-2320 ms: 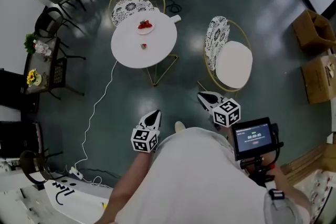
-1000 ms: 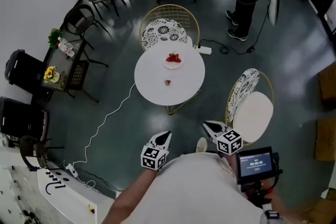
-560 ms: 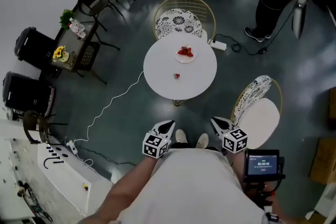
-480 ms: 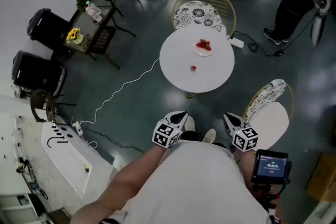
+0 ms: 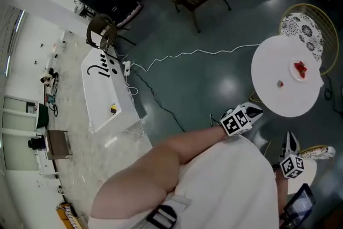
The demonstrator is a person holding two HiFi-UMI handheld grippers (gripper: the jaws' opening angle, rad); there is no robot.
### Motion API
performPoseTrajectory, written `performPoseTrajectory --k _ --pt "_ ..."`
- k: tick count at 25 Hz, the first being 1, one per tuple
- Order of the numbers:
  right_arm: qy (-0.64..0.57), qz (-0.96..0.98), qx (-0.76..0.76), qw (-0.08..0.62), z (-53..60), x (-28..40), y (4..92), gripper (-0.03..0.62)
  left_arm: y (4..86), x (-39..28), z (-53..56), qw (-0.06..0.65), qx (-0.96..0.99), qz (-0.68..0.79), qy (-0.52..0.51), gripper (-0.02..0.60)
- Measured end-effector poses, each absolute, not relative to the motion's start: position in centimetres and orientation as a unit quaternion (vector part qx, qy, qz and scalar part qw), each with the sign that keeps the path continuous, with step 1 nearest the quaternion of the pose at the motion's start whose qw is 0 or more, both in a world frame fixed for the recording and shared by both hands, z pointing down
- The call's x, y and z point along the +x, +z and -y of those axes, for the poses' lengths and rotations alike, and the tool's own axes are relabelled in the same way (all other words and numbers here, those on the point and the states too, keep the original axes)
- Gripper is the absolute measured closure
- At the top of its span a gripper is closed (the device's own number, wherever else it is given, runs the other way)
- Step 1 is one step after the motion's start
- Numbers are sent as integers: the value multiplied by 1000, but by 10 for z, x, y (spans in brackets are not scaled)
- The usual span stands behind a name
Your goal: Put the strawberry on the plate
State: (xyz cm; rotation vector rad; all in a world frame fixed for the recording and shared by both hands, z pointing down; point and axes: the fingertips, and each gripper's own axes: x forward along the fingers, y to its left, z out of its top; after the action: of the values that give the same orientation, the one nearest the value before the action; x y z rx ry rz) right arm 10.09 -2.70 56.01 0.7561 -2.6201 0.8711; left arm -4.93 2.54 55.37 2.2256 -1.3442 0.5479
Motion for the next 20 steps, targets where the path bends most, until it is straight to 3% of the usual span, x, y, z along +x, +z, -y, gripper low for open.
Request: performPoseTrajectory --k 8,20 --pt "281 914 259 134 75 33 543 589 552 -106 11 236 817 491 190 578" --pt "264 911 277 156 94 -2 541 589 568 -142 36 243 830 466 189 578"
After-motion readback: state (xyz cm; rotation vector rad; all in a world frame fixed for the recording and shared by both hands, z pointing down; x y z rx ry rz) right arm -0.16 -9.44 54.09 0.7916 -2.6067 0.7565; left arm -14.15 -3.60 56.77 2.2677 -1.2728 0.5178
